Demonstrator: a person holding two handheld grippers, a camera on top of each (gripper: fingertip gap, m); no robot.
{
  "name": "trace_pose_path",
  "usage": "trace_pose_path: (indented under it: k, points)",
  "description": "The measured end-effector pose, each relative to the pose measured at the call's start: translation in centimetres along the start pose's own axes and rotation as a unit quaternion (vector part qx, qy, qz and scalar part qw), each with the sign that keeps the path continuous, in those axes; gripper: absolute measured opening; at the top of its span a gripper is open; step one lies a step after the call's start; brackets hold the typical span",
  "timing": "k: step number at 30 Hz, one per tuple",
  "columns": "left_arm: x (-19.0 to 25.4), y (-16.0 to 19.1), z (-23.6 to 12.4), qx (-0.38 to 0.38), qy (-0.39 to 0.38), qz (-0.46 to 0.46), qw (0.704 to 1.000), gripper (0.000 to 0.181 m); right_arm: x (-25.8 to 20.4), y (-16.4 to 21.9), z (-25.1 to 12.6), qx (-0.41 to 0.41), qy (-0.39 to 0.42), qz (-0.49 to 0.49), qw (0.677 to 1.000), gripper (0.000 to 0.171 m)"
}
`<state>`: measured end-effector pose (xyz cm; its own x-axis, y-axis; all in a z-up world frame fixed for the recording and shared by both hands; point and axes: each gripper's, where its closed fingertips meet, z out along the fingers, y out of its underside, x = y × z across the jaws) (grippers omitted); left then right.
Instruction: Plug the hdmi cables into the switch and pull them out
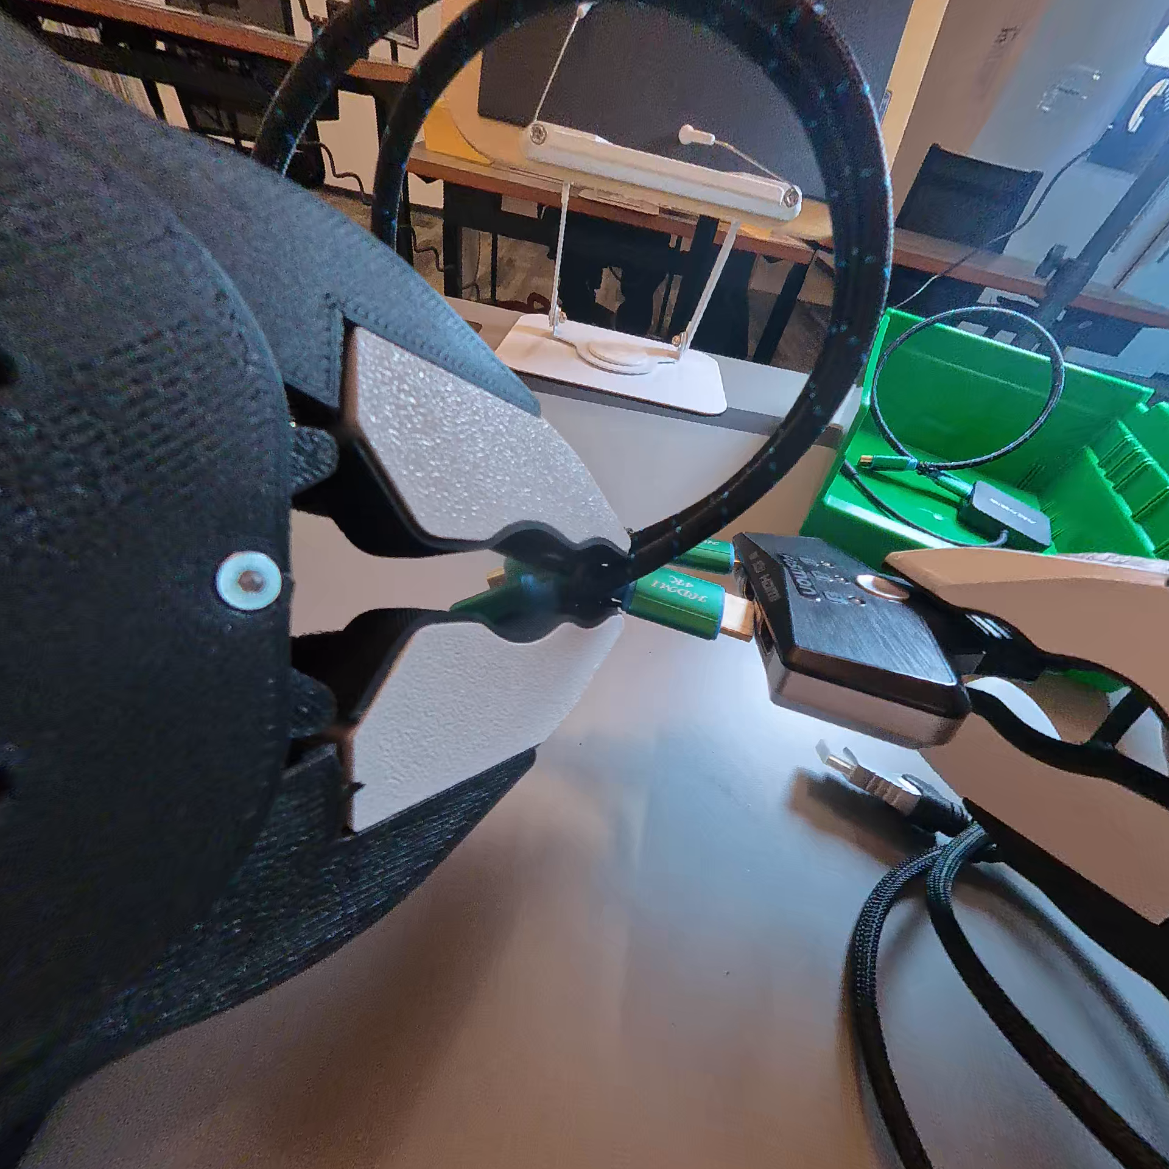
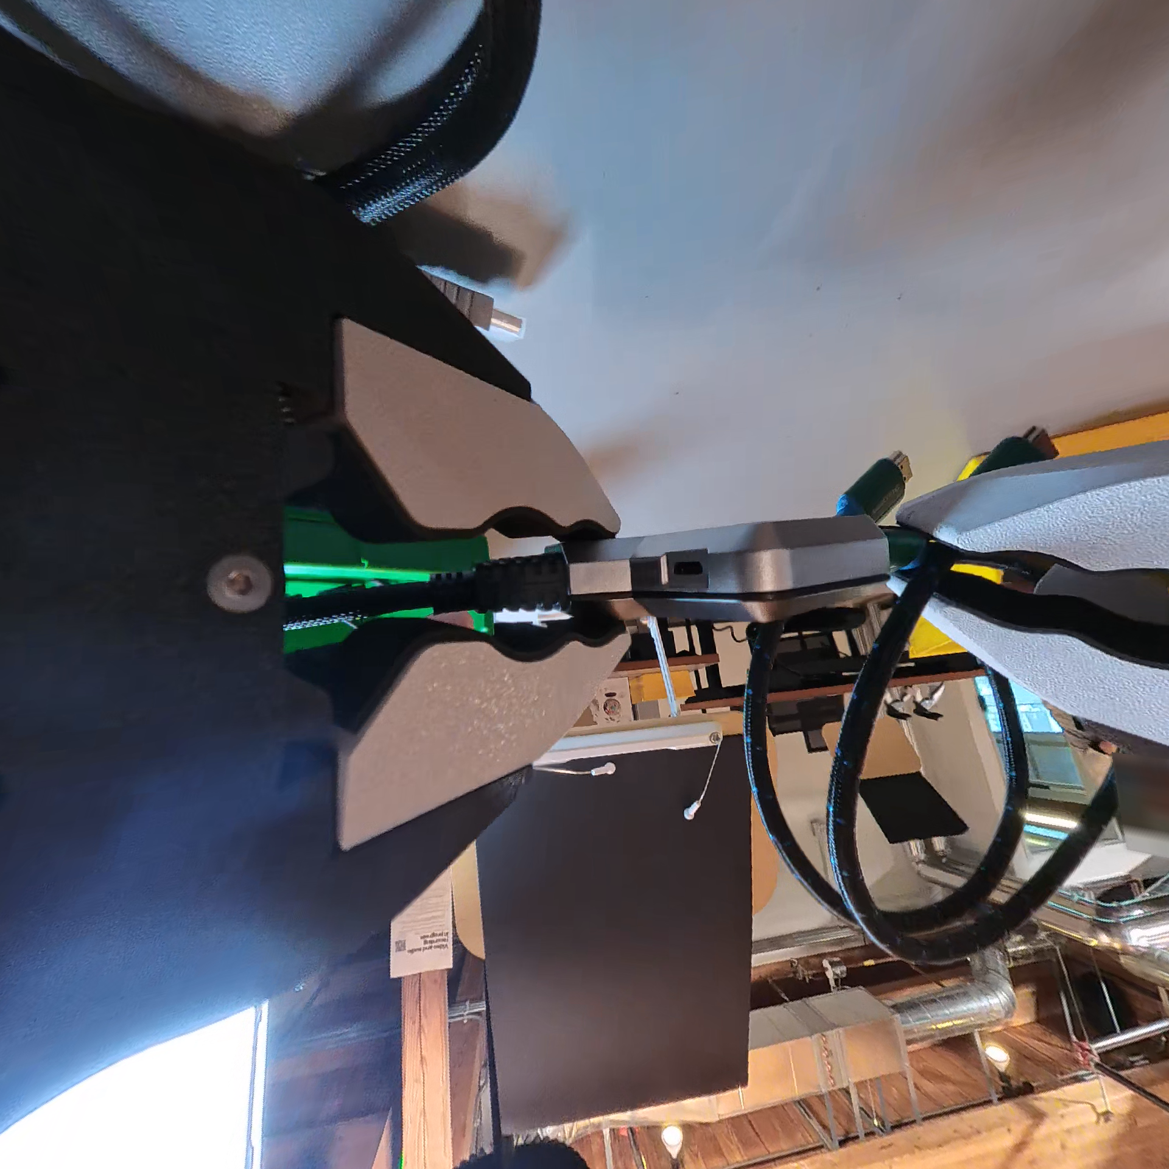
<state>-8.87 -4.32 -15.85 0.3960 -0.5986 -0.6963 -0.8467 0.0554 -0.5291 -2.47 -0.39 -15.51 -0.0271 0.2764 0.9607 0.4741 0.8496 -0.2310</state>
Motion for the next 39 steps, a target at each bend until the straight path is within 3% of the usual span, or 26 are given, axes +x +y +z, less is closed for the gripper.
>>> trace_pose_path:
  k: [6,14,24,29,39]
  points:
    - [0.0,-0.6,-0.6,0.025,0.02,-0.05,0.998,0.014,0.4,-0.1,-0.2,0.004,0.018,0.002,1.0,0.023]
    - [0.4,-1.2,-1.1,0.046,0.027,-0.053,0.997,0.013,0.4,0.2,-0.2,0.003,0.022,0.003,1.0,0.023]
    - [0.5,-0.5,-0.4,0.002,0.015,-0.049,0.999,0.014,0.1,0.4,-0.1,-0.004,0.023,-0.001,1.0,0.023]
    - [0.6,-1.3,-0.9,0.04,0.062,-0.14,0.987,0.013,0.6,0.6,0.0,-0.012,0.036,0.003,0.999,0.023]
    - [1.3,-0.4,-0.4,0.005,0.077,-0.126,0.989,0.013,-0.4,0.4,0.5,-0.036,0.019,-0.007,0.999,0.023]
